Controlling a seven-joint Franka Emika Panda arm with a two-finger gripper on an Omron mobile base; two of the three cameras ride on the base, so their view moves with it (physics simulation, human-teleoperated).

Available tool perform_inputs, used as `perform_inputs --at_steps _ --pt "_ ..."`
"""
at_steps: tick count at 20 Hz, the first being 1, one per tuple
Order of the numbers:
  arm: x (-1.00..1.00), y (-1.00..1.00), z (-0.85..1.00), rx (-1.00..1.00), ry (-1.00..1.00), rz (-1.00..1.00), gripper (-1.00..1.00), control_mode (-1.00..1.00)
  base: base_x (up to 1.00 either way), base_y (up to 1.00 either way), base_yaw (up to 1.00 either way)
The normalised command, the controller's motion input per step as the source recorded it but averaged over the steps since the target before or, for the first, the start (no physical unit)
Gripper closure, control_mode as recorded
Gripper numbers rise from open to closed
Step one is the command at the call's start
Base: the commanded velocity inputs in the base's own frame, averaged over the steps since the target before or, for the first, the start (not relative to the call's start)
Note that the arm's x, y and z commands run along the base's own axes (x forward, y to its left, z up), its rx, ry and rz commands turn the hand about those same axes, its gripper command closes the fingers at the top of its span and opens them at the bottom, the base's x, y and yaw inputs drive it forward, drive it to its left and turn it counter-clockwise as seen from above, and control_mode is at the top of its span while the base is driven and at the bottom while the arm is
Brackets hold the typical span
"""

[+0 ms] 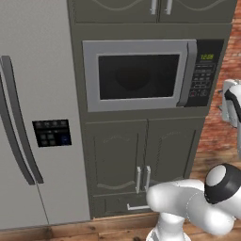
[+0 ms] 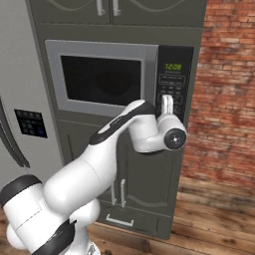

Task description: Pick the sweet potato from the sink and place it in the bowl. Then pick the bowl and place it in the microwave. Then close the microwave door and press the start button.

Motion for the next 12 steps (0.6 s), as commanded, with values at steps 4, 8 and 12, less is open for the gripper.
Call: perform_inputs --at_steps 4,8,12 --pt "0.00 0.07 -0.02 0.08 -0.01 -0.03 1.00 -1.00 0.00 0.00 0.00" --pt "0.06 0.01 -0.07 0.10 -0.05 -0.01 1.00 -1.00 0.00 0.00 0.00" --pt "0.16 0.02 -0.12 0.08 -0.07 0.00 1.00 -1.00 0.00 0.00 0.00"
